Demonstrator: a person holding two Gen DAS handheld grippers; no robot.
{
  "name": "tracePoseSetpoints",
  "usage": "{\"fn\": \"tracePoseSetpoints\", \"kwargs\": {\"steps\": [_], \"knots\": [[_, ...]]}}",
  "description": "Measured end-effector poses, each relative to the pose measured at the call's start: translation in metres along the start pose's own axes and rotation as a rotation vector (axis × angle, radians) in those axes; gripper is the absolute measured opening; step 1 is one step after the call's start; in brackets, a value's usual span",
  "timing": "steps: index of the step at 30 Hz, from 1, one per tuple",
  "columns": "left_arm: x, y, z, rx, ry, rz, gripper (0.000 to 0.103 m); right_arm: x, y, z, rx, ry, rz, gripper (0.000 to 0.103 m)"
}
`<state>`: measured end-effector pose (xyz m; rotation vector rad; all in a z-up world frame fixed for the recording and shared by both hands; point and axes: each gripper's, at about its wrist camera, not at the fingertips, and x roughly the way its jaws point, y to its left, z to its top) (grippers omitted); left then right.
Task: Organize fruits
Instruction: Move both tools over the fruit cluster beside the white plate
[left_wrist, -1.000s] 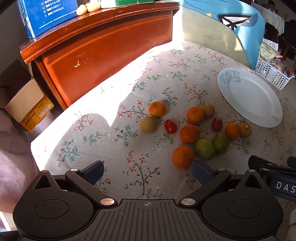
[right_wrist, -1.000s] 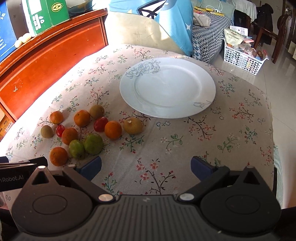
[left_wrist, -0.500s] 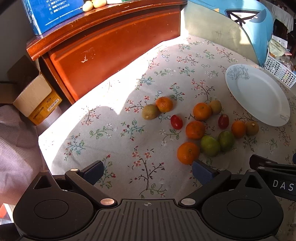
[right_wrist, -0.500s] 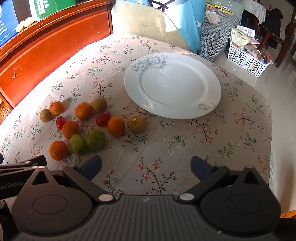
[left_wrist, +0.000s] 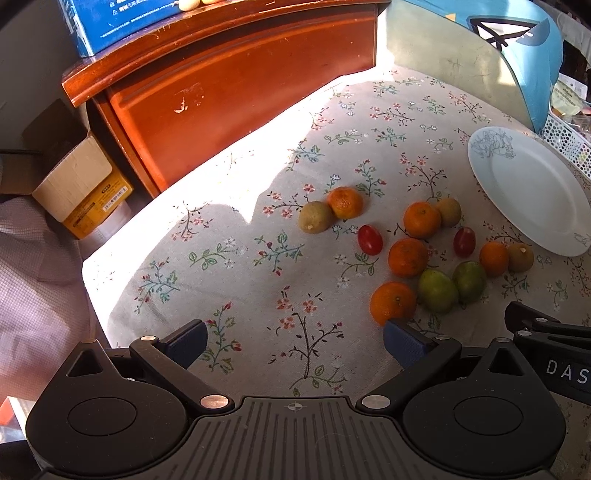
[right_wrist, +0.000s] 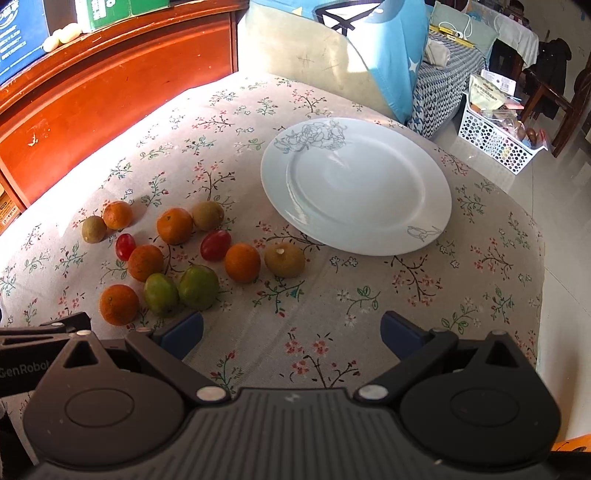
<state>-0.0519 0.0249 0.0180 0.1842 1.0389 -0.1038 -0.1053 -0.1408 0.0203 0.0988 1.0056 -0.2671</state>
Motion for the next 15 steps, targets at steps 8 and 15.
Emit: {"fn": "tracePoseSetpoints", "kwargs": {"steps": [8, 15], "knots": [[0.002, 0.0011, -0.0008, -0.007, 0.006, 0.01, 0.101, 0.0035, 0.0028, 0.0, -0.004, 0.01, 0.009, 0.101], [0.0037, 0.0025, -0.0017, -0.009, 0.008, 0.016, 0.101, 0.0059, 0.0056, -0.0004, -0.007, 0.015, 0.016, 0.101]]}}
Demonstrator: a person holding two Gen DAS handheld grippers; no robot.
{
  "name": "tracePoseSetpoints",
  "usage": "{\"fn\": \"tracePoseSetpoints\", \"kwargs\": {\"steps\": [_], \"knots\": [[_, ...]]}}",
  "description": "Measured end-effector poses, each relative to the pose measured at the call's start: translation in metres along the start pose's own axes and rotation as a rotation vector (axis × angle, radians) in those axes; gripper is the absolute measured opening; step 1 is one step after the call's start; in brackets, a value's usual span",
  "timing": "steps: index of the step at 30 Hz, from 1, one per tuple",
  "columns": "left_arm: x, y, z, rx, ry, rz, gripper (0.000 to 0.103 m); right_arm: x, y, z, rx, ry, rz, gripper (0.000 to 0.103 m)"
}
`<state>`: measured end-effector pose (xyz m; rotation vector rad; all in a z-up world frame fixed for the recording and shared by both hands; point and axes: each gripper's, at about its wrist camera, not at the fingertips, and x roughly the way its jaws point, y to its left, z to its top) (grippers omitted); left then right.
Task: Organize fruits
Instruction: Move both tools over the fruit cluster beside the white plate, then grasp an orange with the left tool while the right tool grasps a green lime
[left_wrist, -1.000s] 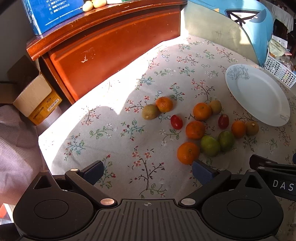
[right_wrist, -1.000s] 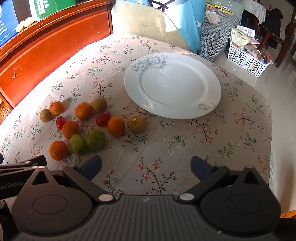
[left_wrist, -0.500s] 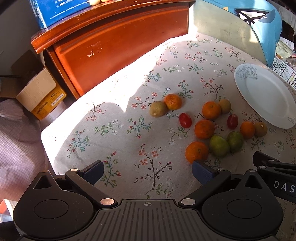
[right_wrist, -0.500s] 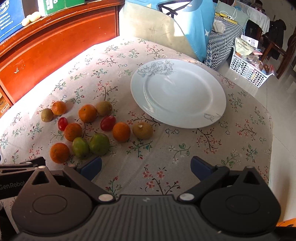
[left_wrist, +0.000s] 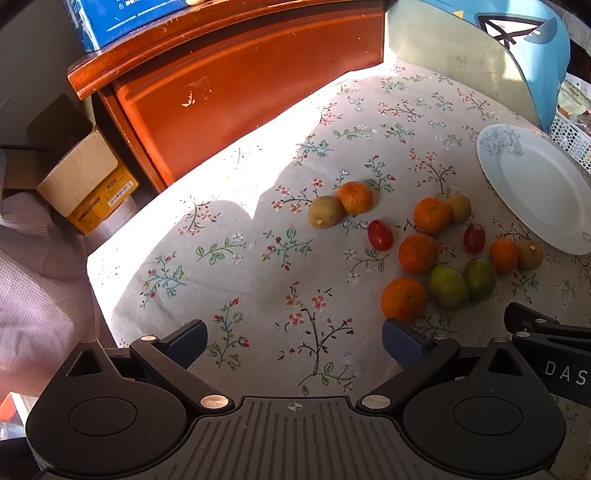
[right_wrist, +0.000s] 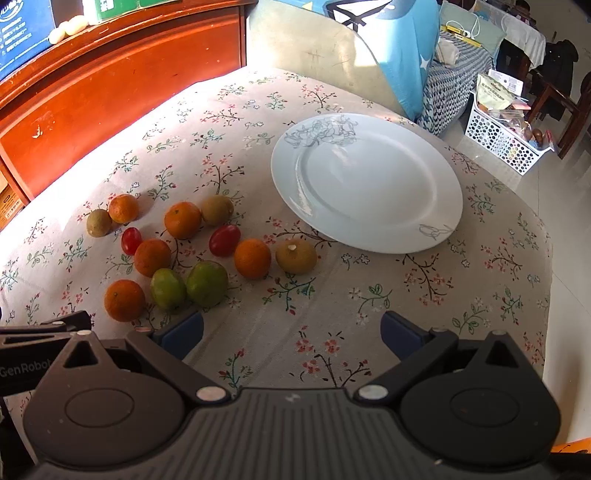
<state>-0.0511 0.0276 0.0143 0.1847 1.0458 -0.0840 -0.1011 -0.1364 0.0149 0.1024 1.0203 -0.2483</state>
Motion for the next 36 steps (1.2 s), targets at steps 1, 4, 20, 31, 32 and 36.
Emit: {"fn": "tracePoseSetpoints", "kwargs": {"steps": [1, 4, 20, 31, 32, 36], "knots": [[0.0, 0.0, 0.0, 0.0, 0.0, 0.001, 0.101, 0.0, 0.0, 0.0, 0.0, 0.002, 0.002, 0.101], [0.0, 0.001, 0.0, 0.0, 0.001, 0.0, 0.1, 0.001, 0.001, -0.001, 0.001, 0.003, 0.009, 0.101], [0.003, 0.05, 0.006, -0.145, -0.043, -0.005, 0.101, 0.0, -0.023, -0.008, 0.097, 0.003, 0.191, 0.091], [0.009, 0.067, -0.001, -0.156, -0.057, -0.009, 0.094, 0.008, -0.014, -0.016, 0.092, 0.026, 0.281, 0.071], [0.009, 0.067, -0.002, -0.148, -0.054, -0.013, 0.092, 0.007, -0.014, -0.016, 0.092, 0.027, 0.284, 0.071], [0.009, 0.068, -0.005, -0.136, -0.055, -0.031, 0.087, 0.005, -0.016, -0.016, 0.108, 0.026, 0.303, 0.066]]}}
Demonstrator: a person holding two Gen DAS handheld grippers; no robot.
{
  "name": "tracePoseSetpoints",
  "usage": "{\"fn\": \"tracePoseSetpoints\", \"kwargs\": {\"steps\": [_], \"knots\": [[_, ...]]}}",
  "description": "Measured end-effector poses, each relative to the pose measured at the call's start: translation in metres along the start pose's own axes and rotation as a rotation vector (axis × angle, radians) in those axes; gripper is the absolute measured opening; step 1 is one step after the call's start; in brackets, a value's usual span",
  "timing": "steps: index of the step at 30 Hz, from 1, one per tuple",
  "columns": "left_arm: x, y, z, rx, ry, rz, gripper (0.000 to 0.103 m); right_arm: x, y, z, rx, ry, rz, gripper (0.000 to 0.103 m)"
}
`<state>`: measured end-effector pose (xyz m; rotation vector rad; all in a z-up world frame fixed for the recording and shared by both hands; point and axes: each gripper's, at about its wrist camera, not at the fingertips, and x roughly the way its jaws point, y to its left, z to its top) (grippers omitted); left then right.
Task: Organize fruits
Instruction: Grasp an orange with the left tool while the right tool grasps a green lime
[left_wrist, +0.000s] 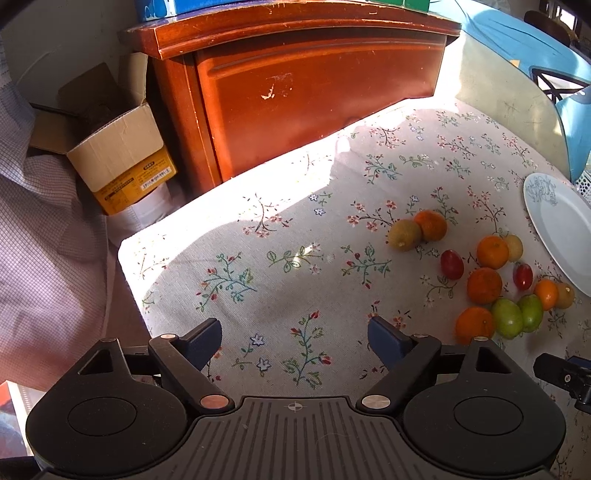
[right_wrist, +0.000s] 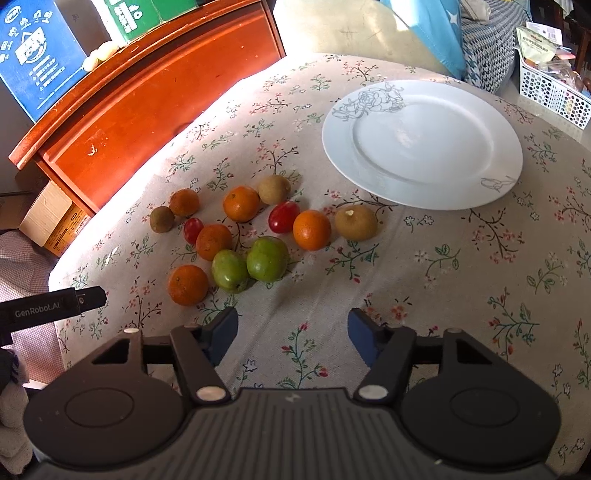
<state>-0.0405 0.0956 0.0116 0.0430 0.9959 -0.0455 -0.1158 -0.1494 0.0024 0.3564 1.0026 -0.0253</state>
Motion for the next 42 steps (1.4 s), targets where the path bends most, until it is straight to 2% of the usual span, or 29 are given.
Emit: {"fn": "tracePoseSetpoints", "kwargs": {"steps": [4, 7, 9, 14, 19, 23, 28, 30, 34, 36, 39, 42], "knots": [[-0.004, 0.0, -0.002, 0.002, -0.009, -0.037, 0.087, -0.001, -0.002, 0.001, 0.021, 0.001, 0.009, 0.063], [-0.01, -0.006, -0.004, 0.038, -0.017, -0.122, 0.087, -0.003, -0.006, 0.003, 0.038, -0.009, -0.006, 0.062], [-0.012, -0.016, -0.007, 0.081, -0.018, -0.172, 0.087, -0.003, -0.01, 0.005, 0.061, -0.015, -0.014, 0.058], [-0.011, -0.04, -0.016, 0.154, -0.031, -0.204, 0.087, -0.009, -0.016, 0.01, 0.087, -0.038, -0.005, 0.056], [-0.009, -0.06, -0.019, 0.194, -0.062, -0.222, 0.081, -0.01, -0.02, 0.011, 0.109, -0.046, -0.003, 0.056], [-0.005, -0.079, -0.021, 0.243, -0.092, -0.198, 0.073, -0.01, -0.026, 0.012, 0.126, -0.051, -0.014, 0.056], [0.004, -0.095, -0.028, 0.296, -0.107, -0.159, 0.073, -0.012, -0.032, 0.013, 0.147, -0.055, -0.016, 0.056], [0.009, -0.1, -0.028, 0.301, -0.103, -0.162, 0.06, -0.012, -0.034, 0.013, 0.151, -0.055, -0.016, 0.056], [0.011, -0.104, -0.029, 0.302, -0.12, -0.179, 0.049, -0.012, -0.035, 0.013, 0.154, -0.058, -0.023, 0.056], [0.01, -0.104, -0.03, 0.312, -0.114, -0.206, 0.035, -0.01, -0.035, 0.013, 0.153, -0.056, -0.028, 0.056], [0.008, -0.103, -0.032, 0.316, -0.115, -0.221, 0.029, -0.007, -0.036, 0.013, 0.164, -0.059, -0.019, 0.056], [0.008, -0.094, -0.029, 0.27, -0.1, -0.24, 0.029, -0.005, -0.035, 0.014, 0.162, -0.065, 0.007, 0.056]]}}
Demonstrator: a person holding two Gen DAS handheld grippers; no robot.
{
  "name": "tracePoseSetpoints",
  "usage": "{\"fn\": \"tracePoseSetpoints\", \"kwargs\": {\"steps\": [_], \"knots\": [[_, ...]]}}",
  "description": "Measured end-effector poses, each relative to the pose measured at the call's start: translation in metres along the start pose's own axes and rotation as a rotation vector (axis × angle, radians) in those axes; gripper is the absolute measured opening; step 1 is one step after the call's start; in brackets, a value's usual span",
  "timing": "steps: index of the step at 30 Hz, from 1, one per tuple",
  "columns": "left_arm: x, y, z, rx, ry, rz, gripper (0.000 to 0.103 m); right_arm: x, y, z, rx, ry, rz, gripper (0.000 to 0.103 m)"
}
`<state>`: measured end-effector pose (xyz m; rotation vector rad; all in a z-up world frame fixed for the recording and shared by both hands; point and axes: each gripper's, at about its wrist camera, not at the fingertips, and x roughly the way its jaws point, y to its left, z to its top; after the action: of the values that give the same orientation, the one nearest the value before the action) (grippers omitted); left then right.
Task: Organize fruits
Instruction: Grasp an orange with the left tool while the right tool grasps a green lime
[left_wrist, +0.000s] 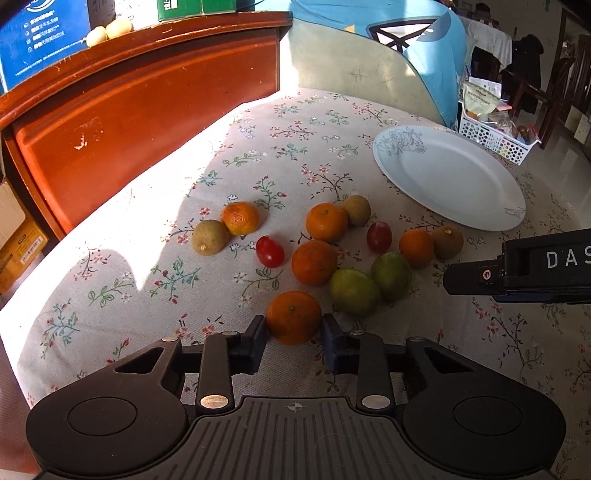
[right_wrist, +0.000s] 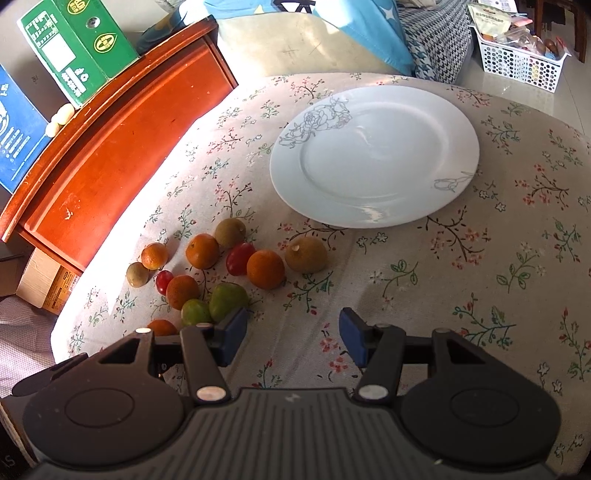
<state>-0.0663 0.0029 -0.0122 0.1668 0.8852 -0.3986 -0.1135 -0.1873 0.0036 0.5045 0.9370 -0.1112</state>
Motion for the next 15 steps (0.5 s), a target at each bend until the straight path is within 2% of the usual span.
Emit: {"fn": "tracePoseSetpoints", "kwargs": {"steps": [3, 10, 15], "knots": [[-0.001, 0.008, 0.0, -0.048, 0.002, -0.01, 0.029, 0.002, 0.004, 0.001, -0.009, -0.011, 0.037, 0.05], [-0.001, 0.017, 0.001, -0.104, 0.001, -0.01, 0.029, 0.015, 0.018, 0.001, -0.034, -0.016, 0.093, 0.048], [0.0, 0.018, 0.002, -0.11, 0.001, -0.002, 0.029, 0.025, 0.018, 0.001, -0.02, -0.004, 0.09, 0.046]]}}
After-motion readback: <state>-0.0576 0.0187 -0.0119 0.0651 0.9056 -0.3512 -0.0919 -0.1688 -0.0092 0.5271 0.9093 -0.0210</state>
